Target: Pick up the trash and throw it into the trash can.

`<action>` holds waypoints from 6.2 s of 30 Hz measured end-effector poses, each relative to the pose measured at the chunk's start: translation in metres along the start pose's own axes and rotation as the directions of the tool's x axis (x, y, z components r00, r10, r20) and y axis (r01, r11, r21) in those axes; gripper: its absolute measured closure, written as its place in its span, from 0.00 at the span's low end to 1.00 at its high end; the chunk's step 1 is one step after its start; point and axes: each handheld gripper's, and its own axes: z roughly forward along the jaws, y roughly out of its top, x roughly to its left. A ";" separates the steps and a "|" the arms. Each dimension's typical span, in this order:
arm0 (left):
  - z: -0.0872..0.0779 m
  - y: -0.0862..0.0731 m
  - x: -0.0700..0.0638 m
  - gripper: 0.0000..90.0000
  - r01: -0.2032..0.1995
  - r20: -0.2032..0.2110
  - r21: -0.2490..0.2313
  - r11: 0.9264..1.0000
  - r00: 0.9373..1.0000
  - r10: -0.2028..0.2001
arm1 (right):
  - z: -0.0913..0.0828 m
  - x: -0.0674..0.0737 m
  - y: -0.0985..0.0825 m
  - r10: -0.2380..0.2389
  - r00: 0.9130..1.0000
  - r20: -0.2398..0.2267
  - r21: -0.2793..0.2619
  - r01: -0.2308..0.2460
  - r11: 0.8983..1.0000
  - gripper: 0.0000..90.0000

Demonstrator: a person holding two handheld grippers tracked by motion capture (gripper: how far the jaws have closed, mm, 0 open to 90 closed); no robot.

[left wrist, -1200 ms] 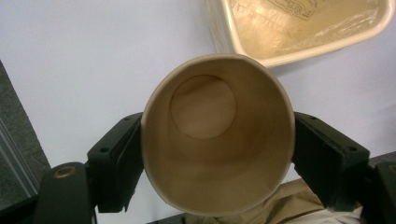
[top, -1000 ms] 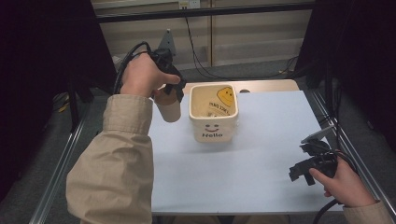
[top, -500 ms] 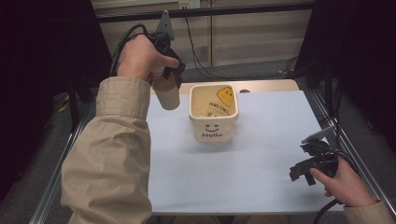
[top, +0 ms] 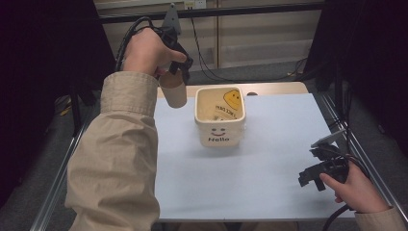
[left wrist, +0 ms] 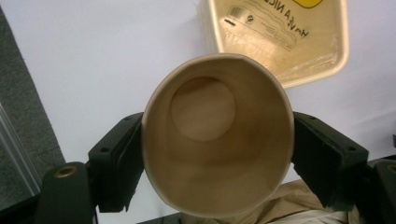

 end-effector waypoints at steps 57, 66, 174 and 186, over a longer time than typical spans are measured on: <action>0.077 0.040 -0.063 0.24 -0.158 0.007 0.030 0.987 0.987 0.158 | 0.001 -0.001 0.001 -0.017 1.000 -0.007 -0.010 0.017 1.000 0.06; 0.086 0.041 -0.061 0.24 -0.149 -0.012 0.030 0.988 0.989 0.149 | 0.002 0.000 0.002 -0.018 1.000 -0.011 -0.016 0.018 1.000 0.06; 0.114 -0.123 0.078 0.11 -0.137 -0.011 -0.086 0.987 0.991 0.136 | 0.003 0.008 0.004 -0.042 0.999 0.004 -0.020 0.042 0.999 0.06; 0.148 -0.154 0.079 0.11 -0.134 0.007 -0.102 0.986 0.991 0.136 | 0.003 0.009 0.004 -0.039 0.999 0.006 -0.016 0.039 0.999 0.06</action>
